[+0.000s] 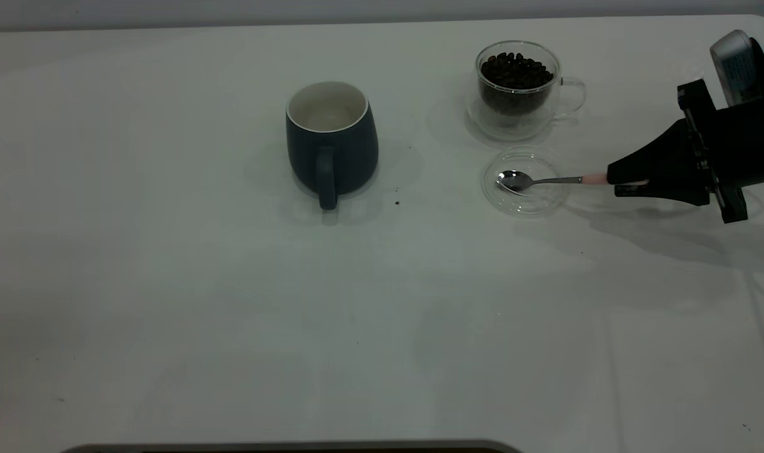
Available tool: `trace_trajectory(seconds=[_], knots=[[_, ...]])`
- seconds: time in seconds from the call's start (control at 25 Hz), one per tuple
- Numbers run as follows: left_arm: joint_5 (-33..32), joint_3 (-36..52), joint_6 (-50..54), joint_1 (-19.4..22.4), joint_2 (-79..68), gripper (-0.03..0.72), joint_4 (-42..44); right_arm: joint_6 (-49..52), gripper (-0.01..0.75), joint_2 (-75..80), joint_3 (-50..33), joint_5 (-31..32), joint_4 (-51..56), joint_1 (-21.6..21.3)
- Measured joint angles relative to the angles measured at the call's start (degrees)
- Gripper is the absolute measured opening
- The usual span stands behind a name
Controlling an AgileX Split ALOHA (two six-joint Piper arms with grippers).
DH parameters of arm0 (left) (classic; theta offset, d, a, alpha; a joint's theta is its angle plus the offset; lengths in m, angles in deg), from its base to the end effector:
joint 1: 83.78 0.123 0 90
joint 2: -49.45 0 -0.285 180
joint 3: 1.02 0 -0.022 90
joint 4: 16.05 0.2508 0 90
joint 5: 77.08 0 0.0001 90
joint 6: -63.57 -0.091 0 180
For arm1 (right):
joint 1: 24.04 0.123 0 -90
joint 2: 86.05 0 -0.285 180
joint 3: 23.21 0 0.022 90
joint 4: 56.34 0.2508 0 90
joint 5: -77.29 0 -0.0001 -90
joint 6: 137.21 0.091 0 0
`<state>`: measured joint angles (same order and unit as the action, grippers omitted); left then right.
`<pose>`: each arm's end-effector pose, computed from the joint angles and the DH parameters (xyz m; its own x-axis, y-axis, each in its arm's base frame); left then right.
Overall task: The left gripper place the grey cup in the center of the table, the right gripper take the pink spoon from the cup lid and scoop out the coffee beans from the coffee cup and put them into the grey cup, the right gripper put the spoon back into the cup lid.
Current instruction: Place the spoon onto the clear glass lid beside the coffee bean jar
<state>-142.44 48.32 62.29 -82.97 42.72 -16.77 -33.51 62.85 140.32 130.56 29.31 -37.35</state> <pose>-0.0096 -0.0012 0.2671 -0.5214 0.0097 -0.8533 0.0045 1.0000 0.0086 0.3447 -0.0068 -0.0209 -0.9534 0.2950 -0.0637 0.1270 0.5838 0.8019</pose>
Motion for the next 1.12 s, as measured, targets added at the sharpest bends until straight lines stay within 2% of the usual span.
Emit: trace_trajectory(seconds=[0.64,0.76,0.96,1.12], knots=[[0.0,0.0,0.0,0.0,0.0,0.565,0.0,0.5,0.119,2.6,0.7,1.1,2.9,0.0],[0.0,0.0,0.0,0.0,0.0,0.565,0.0,0.2,0.167,2.7,0.7,0.2,2.3,0.0],[0.0,0.0,0.1,0.0,0.0,0.565,0.0,-0.1,0.323,2.8,0.7,-1.5,1.8,0.0],[0.0,0.0,0.1,0.0,0.0,0.565,0.0,-0.5,0.399,2.8,0.7,-1.5,2.0,0.0]])
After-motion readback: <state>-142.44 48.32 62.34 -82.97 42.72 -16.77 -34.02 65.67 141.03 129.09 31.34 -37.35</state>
